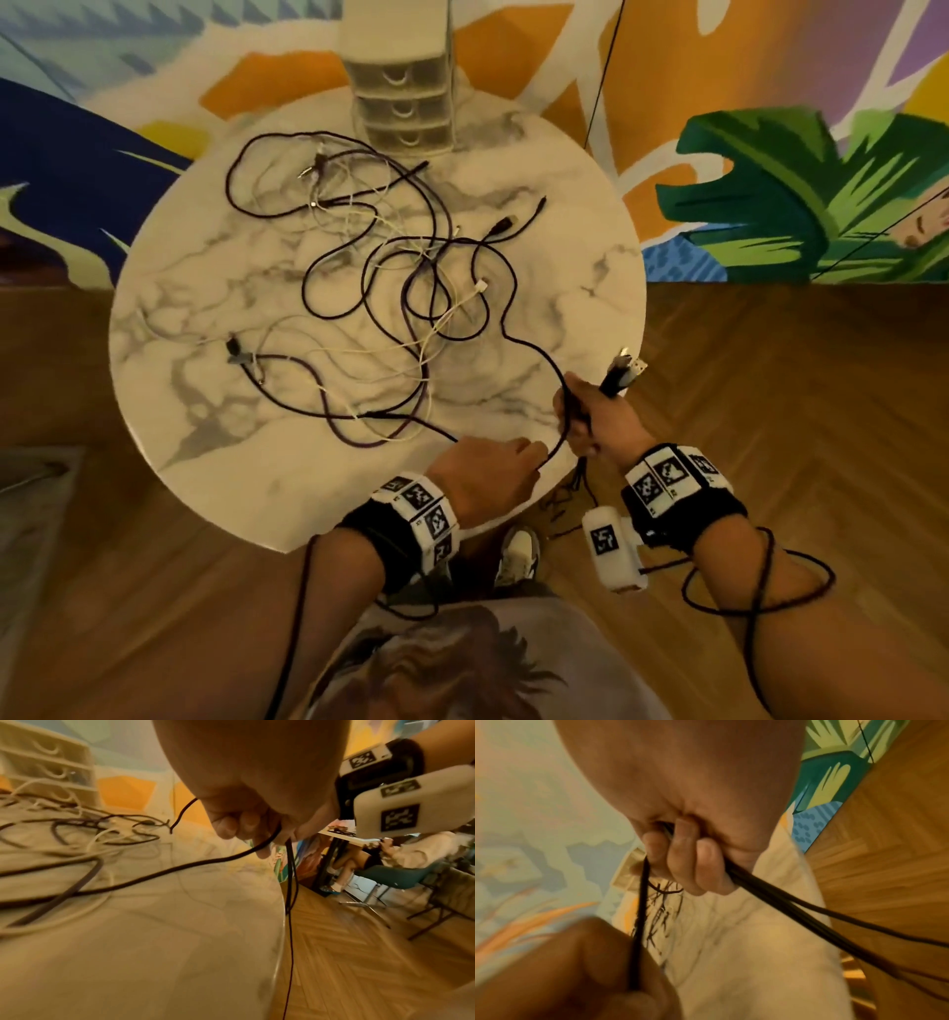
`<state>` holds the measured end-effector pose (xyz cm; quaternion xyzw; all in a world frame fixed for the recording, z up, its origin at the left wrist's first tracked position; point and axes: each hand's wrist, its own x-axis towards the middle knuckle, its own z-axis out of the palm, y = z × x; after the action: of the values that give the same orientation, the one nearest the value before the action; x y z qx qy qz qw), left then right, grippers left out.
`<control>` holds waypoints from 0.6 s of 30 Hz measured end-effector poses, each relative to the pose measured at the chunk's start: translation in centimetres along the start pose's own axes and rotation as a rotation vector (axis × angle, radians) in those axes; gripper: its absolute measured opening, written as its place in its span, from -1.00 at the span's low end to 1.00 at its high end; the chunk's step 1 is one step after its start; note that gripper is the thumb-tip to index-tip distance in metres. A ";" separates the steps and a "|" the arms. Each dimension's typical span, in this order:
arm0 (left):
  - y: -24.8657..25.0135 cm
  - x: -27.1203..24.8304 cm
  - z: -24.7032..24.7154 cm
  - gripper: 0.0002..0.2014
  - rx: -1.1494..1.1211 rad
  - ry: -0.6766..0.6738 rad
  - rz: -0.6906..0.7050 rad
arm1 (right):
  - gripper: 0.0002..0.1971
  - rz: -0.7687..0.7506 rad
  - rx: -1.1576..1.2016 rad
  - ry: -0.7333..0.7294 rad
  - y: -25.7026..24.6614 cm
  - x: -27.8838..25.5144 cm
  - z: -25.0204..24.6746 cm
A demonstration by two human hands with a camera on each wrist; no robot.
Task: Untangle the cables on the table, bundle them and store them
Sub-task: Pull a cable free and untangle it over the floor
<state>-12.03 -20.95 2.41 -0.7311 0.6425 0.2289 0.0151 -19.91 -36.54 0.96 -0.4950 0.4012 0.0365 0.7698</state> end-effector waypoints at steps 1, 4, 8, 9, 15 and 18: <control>-0.3 -0.3 0.0 -0.73 -0.015 -0.003 -0.036 | -0.51 -0.012 0.030 -0.001 -0.6 0.0 0.3; -1.8 -1.5 0.7 -0.73 -0.051 -0.017 -0.081 | -0.52 -0.072 0.014 0.003 -1.5 -0.3 1.1; -3.6 -2.9 1.4 -0.68 -0.075 -0.028 -0.107 | -0.56 -0.191 -0.049 0.011 -2.7 -1.1 1.5; -4.1 -3.1 1.6 -0.66 -0.067 -0.027 -0.115 | -0.57 -0.225 -0.067 0.018 -3.2 -1.4 1.6; -8.0 -4.7 1.2 -0.54 -0.111 0.073 -0.298 | -0.66 -0.426 0.012 0.253 -7.0 -2.8 0.1; -9.3 -4.8 -1.5 -0.61 -0.207 0.201 -0.468 | -0.75 -0.434 -0.146 0.546 -6.9 -2.6 -1.3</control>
<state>-3.10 -15.34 2.95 -0.8763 0.4277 0.2101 -0.0711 -19.28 -40.24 7.48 -0.6139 0.4739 -0.2330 0.5867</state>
